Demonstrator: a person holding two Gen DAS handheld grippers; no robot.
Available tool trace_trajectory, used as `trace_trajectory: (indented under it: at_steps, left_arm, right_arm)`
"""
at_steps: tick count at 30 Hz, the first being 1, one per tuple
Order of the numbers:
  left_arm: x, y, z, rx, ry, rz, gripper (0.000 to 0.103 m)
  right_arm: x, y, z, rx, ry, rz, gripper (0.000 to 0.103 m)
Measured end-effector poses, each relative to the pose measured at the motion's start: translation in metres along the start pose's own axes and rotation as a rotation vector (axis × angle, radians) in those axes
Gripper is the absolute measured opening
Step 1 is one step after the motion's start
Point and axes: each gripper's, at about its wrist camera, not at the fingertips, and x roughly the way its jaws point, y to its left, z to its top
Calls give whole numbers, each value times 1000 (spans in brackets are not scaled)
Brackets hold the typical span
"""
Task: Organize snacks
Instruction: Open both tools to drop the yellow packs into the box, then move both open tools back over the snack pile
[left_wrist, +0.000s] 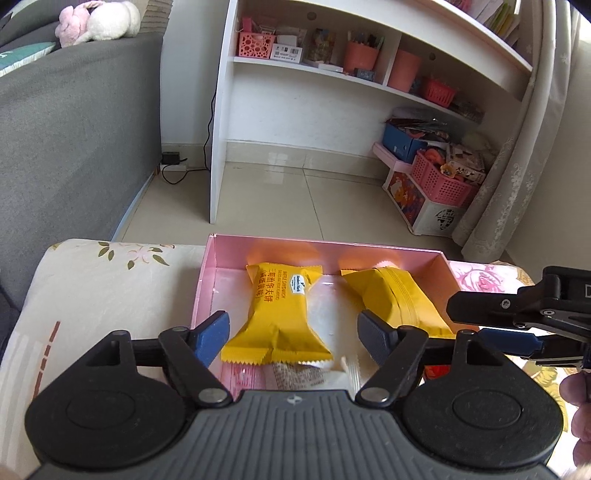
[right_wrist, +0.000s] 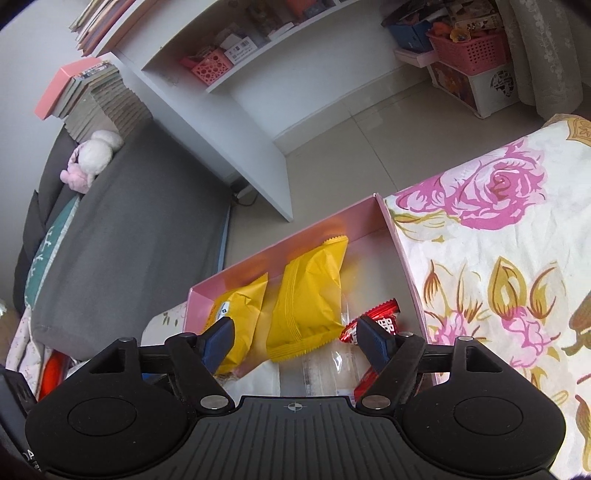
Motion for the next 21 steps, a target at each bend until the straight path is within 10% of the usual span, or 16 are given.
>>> trace_trajectory:
  at_steps: [21]
  left_arm:
    - [-71,15,-44,35,22,15,99]
  right_arm:
    - [-71,18,-68,-144,55,-54,89]
